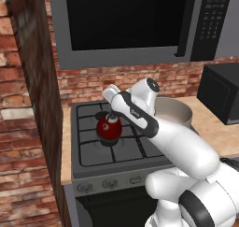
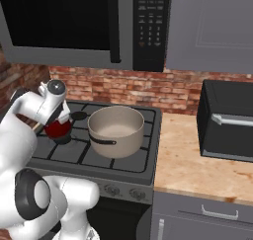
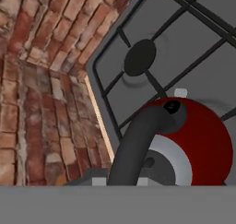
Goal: Pick the kettle from the counter and place it on a stove burner. Then turn the burner on.
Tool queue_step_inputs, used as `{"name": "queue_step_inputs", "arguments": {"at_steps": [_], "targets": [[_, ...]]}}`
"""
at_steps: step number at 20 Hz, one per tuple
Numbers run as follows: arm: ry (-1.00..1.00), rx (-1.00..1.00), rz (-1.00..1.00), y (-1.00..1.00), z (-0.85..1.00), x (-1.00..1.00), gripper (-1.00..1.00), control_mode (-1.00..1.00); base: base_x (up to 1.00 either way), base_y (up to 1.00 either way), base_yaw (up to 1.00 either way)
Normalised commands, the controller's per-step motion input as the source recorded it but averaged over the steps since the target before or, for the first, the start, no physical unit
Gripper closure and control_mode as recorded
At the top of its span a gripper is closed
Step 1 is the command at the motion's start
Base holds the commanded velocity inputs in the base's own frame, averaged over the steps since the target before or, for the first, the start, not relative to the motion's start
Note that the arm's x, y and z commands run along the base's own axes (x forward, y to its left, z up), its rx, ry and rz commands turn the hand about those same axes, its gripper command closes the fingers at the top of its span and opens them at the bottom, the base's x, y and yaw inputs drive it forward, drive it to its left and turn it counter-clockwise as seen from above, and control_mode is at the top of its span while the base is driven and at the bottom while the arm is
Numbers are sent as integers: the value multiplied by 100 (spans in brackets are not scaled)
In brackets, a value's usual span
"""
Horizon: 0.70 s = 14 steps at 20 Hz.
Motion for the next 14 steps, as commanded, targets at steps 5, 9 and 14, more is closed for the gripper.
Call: {"name": "queue_step_inputs", "arguments": {"at_steps": [5, 9, 14], "targets": [[7, 7, -7, 0, -1, 2, 100, -100, 0, 0, 0], [9, 9, -7, 0, 0, 0, 100, -100, 0, 0, 0], [4, 7, -7, 0, 0, 0, 100, -100, 0, 0, 0]]}}
